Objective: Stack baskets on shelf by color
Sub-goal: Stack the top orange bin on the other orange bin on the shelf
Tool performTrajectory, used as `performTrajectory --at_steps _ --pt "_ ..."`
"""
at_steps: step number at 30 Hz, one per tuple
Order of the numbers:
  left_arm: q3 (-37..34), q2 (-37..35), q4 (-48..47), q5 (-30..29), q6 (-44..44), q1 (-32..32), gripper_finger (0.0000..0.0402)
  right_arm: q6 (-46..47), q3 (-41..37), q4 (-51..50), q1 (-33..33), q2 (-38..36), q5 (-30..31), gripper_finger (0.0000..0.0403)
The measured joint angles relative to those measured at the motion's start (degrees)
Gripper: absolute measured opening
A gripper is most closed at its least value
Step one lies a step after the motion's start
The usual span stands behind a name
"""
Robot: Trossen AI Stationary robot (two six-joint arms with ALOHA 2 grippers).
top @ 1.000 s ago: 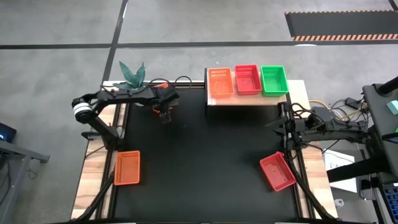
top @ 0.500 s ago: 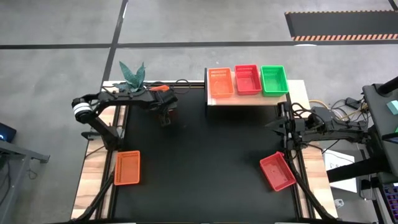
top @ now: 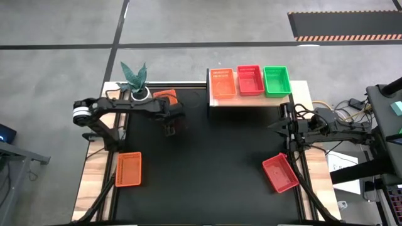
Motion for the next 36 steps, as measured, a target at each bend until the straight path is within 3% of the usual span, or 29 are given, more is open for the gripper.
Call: performTrajectory --at_steps 9,15,24,36 --pt "14.37 -0.04 -9.34 -0.17 -11.64 -12.59 0.0 0.68 0.01 -0.09 0.0 0.0 0.02 0.0009" --pt "25.09 0.16 -8.96 -0.28 -11.23 -17.46 0.0 0.61 0.01 -0.11 0.0 0.0 0.07 0.0009" --pt "33.6 0.29 2.72 -0.13 1.6 -15.72 0.0 0.59 0.02 -0.22 0.0 0.0 0.15 0.0009" --pt "35.61 7.24 19.79 1.78 12.47 -9.78 0.0 0.39 0.03 -0.7 0.01 0.0 0.17 0.0009"
